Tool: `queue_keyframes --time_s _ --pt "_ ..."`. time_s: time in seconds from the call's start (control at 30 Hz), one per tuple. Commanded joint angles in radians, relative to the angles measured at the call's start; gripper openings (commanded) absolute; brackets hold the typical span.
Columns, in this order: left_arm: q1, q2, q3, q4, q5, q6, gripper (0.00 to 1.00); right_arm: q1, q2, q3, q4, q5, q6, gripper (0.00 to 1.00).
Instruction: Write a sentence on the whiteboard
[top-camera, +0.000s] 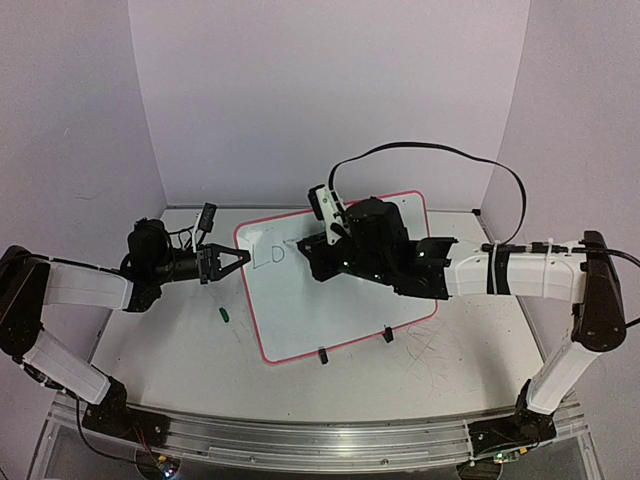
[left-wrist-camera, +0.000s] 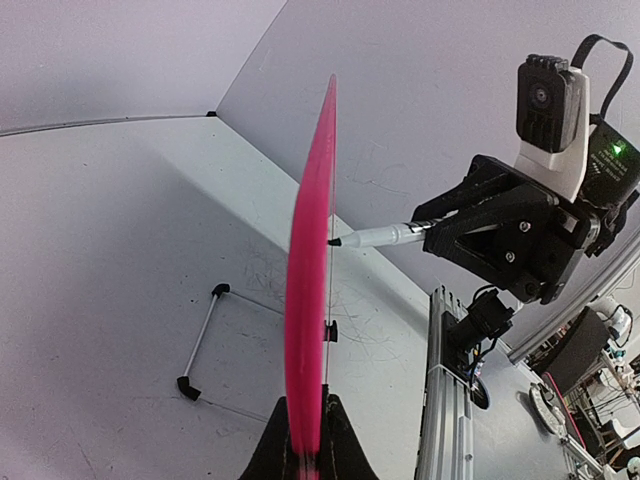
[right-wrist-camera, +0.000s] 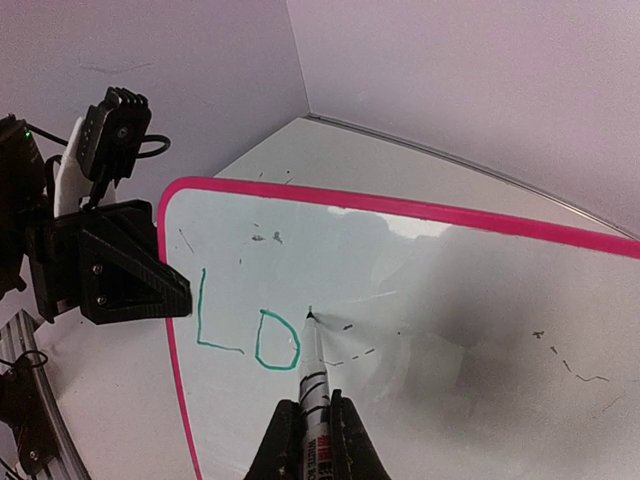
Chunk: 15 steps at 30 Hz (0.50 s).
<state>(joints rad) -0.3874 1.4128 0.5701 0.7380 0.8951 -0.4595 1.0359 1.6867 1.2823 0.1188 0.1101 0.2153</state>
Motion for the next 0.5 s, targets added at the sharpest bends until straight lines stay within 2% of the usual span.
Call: queue_keyframes --time_s 0.0,0.47 --pt "-0.013 -0.013 0.033 -0.029 0.011 0.079 0.00 0.012 -0.003 0.013 -0.010 0.034 0.013 0.00" --pt "-0.013 -0.017 0.033 -0.034 0.013 0.079 0.00 0.027 -0.029 -0.038 -0.030 0.057 0.048 0.00"
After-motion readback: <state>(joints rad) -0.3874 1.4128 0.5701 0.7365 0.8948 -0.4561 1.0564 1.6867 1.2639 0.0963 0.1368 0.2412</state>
